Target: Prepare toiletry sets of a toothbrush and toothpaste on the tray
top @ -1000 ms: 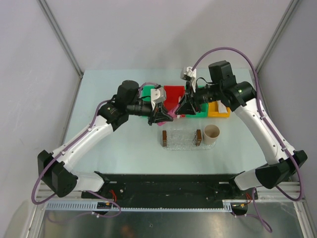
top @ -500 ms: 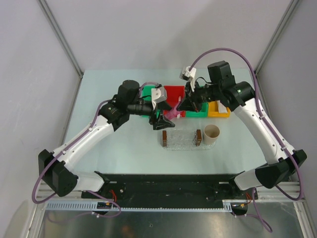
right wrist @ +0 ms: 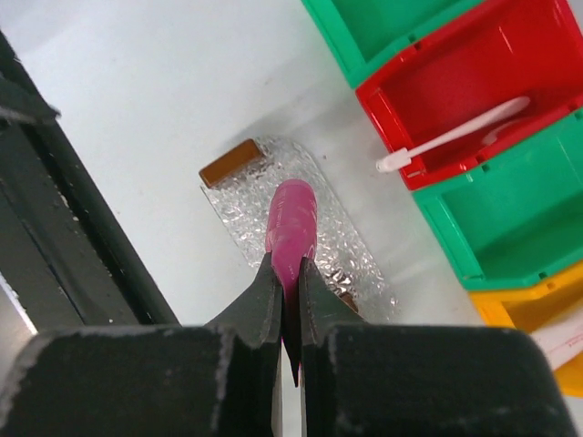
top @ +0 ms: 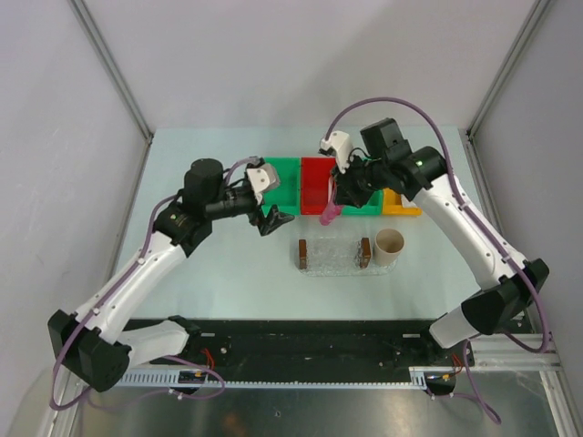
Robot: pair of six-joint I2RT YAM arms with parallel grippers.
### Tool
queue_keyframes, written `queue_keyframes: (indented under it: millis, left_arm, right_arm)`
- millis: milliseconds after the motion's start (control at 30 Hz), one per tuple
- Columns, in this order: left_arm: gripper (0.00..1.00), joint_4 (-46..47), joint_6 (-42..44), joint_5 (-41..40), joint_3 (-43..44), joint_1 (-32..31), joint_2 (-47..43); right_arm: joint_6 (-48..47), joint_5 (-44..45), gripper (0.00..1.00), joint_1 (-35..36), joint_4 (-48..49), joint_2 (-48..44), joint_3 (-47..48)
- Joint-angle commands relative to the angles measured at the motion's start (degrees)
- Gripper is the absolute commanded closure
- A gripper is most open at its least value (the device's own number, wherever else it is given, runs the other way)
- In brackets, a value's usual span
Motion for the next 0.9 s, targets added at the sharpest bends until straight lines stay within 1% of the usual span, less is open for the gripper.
queue_keyframes:
  millis: [0, 33, 133, 400, 533, 733, 867]
  left_arm:
    - [0.04, 0.0, 3.7, -8.0, -2.4, 2.5, -3.0]
    - [0.04, 0.0, 3.8, -8.6, -3.1, 2.8, -3.4]
    - [0.04, 0.0, 3.6, -10.8, -4.4, 4.3, -4.1]
    - [0.04, -0.1, 0.8, -13.6, -5.8, 10.8, -3.0]
    - [0.04, 0.0, -0.6, -15.8, -6.5, 13.9, -2.5]
    - [0.04, 0.1, -2.5, -15.5, -6.8, 18.0, -0.8]
    - [0.05, 0.2, -2.8, -14.5, -7.1, 19.3, -0.5]
  right_arm:
    - [-0.4, 7.6, 1.00, 2.7, -2.6, 2.1, 4.4]
    - [-0.4, 9.6, 1.00, 4.3, -3.4, 2.6, 4.6]
    - [-0.5, 12.0, 1.00, 6.7, -4.3, 3.8, 4.8]
    - [-0.5, 12.7, 1.00, 11.4, -4.9, 6.8, 4.8]
    - [-1.0, 14.7, 1.00, 13.8, -4.8, 8.9, 4.2]
    - [-1.2, 15.8, 1.00, 15.8, -4.5, 10.7, 3.9]
    - [-1.2, 15.6, 1.00, 16.3, -4.3, 11.7, 2.9]
